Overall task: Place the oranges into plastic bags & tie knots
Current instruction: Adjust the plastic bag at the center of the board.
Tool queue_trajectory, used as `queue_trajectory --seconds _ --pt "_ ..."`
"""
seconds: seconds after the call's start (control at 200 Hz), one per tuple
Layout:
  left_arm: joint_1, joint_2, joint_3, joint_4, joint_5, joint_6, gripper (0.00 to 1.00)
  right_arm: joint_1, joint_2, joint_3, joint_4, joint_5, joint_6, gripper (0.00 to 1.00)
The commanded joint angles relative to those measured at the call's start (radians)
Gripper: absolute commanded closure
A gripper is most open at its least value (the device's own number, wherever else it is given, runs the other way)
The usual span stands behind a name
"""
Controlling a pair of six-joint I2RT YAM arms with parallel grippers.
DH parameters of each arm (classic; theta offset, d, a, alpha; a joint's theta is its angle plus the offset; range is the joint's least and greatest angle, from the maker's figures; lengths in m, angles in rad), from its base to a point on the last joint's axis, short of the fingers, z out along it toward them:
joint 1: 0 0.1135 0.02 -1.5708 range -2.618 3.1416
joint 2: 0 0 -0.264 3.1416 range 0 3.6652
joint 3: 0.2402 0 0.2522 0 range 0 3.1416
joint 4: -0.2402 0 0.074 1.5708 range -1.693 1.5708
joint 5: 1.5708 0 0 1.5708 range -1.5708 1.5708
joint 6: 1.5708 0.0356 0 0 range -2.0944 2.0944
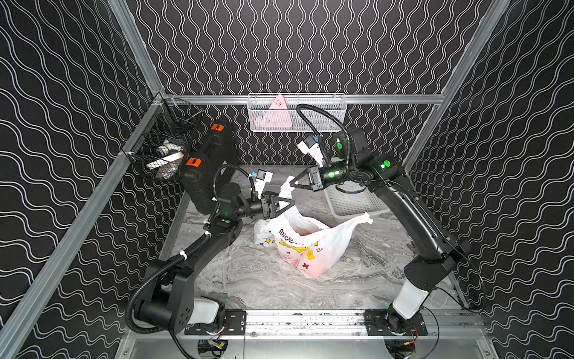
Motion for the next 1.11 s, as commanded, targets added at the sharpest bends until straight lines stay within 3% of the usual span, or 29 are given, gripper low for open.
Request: queue_trajectory --seconds 0.0,0.115,0.195,0.295,0.33,0.39,0.47,0.55,0.786,0.891,1.101 --pt "0.003 0.031 -0.009 0.266 0.031 -0.128 0.11 -0.002 0.013 0.026 -0.005 -0.02 -0.007 1.0" --pt "0.002 0.046 -0.01 0.286 0.03 -0.141 0.34 -0.003 0.023 0.04 -0.008 -0.018 -0.003 1.0" --pt "0.001 0.037 -0.013 0.267 0.016 -0.136 0.64 -0.006 0.025 0.032 -0.006 -0.004 0.001 1.0" --pt "0.002 -0.002 -0.017 0.146 -0.025 -0.071 0.93 -0.007 0.012 0.012 0.002 0.095 0.031 1.0" --pt "-0.001 -0.018 -0.019 0.099 -0.041 -0.045 1.0 -0.009 0.003 0.005 -0.001 0.141 0.045 0.87" --pt "-0.003 -0.052 -0.019 -0.015 -0.093 0.014 1.0 -0.016 -0.015 -0.002 -0.024 0.24 0.071 0.62" --pt "-0.007 -0.098 -0.016 -0.163 -0.17 0.094 1.0 -0.032 -0.059 -0.013 -0.087 0.382 0.099 0.45" --pt "-0.007 -0.133 -0.018 -0.252 -0.252 0.13 1.0 -0.06 -0.131 -0.05 -0.165 0.53 0.117 0.35" --pt "-0.009 -0.133 0.004 -0.404 -0.389 0.145 1.0 -0.322 -0.404 -0.353 -0.224 0.531 0.106 0.13" --pt "-0.008 -0.134 0.019 -0.462 -0.468 0.151 1.0 -0.334 -0.458 -0.396 -0.226 0.497 0.1 0.07" --pt "-0.008 -0.12 0.066 -0.514 -0.502 0.155 1.0 -0.334 -0.58 -0.596 -0.101 0.394 0.117 0.0"
